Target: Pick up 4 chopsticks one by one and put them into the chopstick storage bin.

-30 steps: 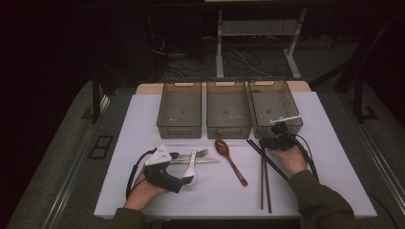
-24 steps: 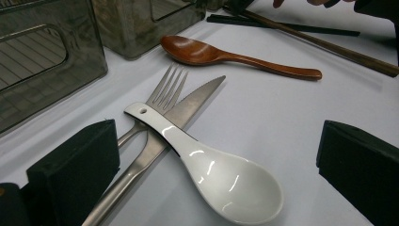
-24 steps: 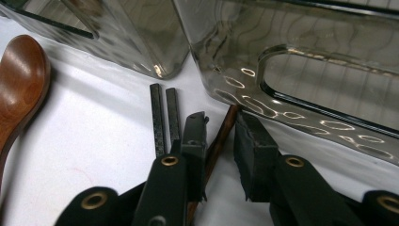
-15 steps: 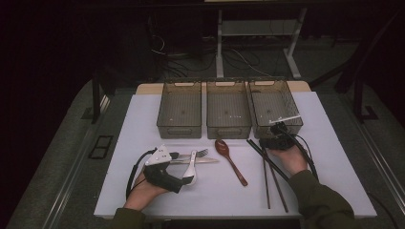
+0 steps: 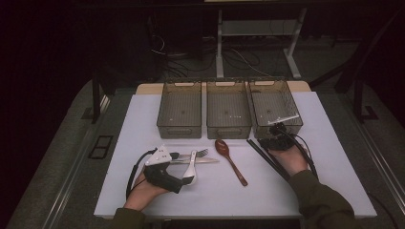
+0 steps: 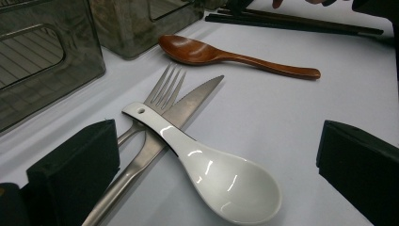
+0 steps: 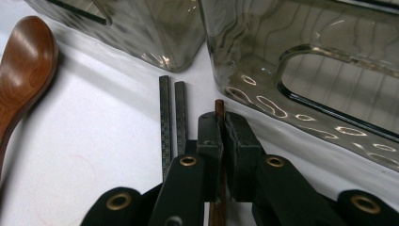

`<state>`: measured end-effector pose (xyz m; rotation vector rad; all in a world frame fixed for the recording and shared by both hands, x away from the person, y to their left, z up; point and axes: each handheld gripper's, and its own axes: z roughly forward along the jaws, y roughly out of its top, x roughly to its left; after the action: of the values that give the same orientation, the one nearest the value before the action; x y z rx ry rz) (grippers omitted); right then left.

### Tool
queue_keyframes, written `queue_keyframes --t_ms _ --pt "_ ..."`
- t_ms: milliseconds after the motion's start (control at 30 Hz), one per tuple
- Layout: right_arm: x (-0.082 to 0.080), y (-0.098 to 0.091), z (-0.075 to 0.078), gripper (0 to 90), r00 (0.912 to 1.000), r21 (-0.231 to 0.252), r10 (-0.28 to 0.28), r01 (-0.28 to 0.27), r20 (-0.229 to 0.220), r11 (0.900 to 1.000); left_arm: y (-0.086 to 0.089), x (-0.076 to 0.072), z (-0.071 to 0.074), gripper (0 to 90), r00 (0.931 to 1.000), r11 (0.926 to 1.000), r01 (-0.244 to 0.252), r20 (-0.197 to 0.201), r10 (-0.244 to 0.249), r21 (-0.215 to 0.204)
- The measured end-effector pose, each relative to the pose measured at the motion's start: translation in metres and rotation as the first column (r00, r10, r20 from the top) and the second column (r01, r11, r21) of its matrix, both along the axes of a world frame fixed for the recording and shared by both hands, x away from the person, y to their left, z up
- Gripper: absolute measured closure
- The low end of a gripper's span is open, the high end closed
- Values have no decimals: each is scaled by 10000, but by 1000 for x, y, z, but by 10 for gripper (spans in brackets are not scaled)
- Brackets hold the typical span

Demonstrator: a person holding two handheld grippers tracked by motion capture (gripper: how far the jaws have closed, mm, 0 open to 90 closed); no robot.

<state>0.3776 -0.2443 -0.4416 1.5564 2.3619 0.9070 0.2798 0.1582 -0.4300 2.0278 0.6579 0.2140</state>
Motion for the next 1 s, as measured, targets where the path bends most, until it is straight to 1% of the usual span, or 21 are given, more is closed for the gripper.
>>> queue_keyframes --t_ms 33,100,233,367,533,633,733,767,800,833,867,900,933,967,1000 --pt "0 0 0 846 9999 -78 98 -98 51 9999 0 0 0 0 10000 10000 3 -4 -3 -1" --pt "0 0 0 844 9999 -80 142 -142 55 9999 0 0 0 0 10000 10000 6 -3 -6 8" --pt "-1 -2 1 766 9997 -25 226 -225 87 9997 0 0 0 0 10000 10000 2 -10 -2 -15" --pt "-2 -6 5 703 9992 86 241 -244 332 9997 0 0 0 0 10000 10000 0 0 0 -57" --pt "-8 -14 12 642 9979 205 417 -428 505 9989 1 0 0 0 10000 10000 19 1 -19 -39" --pt "-15 -21 17 634 9966 316 591 -610 583 9976 1 0 0 0 10000 10000 20 0 -20 -30" --pt "-25 -29 20 633 9935 222 908 -925 684 9955 1 0 0 0 10000 10000 15 0 -15 -31" --pt "-25 -29 20 633 9935 222 908 -925 684 9955 1 0 0 0 10000 10000 10 -2 -10 -33" --pt "-33 -34 23 635 9924 190 1015 -1031 697 9945 1 0 0 0 10000 10000 28 -9 -28 -37" --pt "-33 -34 23 635 9924 190 1015 -1031 697 9945 1 0 0 0 10000 10000 28 -9 -28 -37" --pt "-37 -37 24 638 9909 142 1114 -1128 759 9935 0 -1 0 0 10000 10000 24 -11 -24 -55" --pt "-45 -42 25 650 9898 79 1208 -1218 754 9925 0 -1 0 0 10000 10000 20 -10 -21 -50" --pt "-45 -42 25 650 9898 79 1208 -1218 754 9925 0 -1 0 0 10000 10000 18 -6 -18 -47" --pt "-53 -47 25 661 9890 -6 1301 -1304 701 9915 0 -1 0 0 10000 10000 17 -7 -17 -47" --pt "-53 -47 25 661 9890 -6 1301 -1304 701 9915 0 -1 0 0 10000 10000 31 -9 -31 -21"
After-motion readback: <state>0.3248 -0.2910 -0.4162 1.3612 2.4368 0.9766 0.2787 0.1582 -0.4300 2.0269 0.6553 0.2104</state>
